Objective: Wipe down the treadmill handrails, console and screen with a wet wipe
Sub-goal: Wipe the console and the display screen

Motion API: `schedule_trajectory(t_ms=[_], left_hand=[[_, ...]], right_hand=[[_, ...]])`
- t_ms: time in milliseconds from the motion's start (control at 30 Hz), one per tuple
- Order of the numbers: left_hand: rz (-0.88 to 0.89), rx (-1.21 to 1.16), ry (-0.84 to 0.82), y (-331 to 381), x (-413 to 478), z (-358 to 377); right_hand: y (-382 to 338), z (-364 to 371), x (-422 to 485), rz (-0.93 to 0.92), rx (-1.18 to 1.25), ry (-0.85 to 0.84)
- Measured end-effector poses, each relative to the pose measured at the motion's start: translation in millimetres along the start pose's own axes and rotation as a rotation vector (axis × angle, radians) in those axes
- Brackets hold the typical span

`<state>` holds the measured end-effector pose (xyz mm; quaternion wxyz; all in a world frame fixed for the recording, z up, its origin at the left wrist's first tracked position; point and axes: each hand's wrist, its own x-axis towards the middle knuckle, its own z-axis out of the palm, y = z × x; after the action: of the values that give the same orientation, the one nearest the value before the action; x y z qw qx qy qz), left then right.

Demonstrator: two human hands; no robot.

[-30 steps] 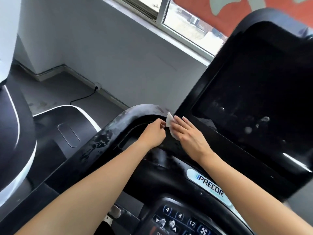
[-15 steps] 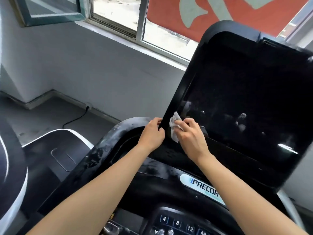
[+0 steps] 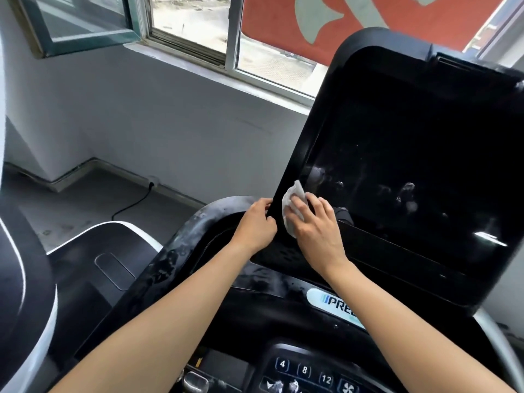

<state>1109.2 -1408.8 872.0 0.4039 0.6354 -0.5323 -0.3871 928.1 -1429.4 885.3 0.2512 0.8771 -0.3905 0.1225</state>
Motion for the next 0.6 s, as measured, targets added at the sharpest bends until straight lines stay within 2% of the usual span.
schedule_trajectory(t_ms=[100,233,300,500,600], left_hand=[[-0.015,0.004,0.000,-1.6,0.8,1.0],[-0.007,0.005,-0.007,-0.5,-1.1,0.0],[-0.005,0.011,-0.012,-1.0,-1.1,-0.8],[-0.004,0.022,-0.006,-1.7,-2.7,1.3],[0.005,0.028,0.004,-1.4,-3.7,3.1]], right_hand=[[0.0,2.6,-6.3,-0.070,-0.050,-0.035],[4.5,-4.5,7.3,0.111,-0.031,0.036],[2.7,-4.6,12.5,0.144,-0.006,0.069],[1.4,5.7,-7.0,-0.070,-0.046,0.032],[7.7,2.1,-3.1,-0.041,-0.048,0.072]])
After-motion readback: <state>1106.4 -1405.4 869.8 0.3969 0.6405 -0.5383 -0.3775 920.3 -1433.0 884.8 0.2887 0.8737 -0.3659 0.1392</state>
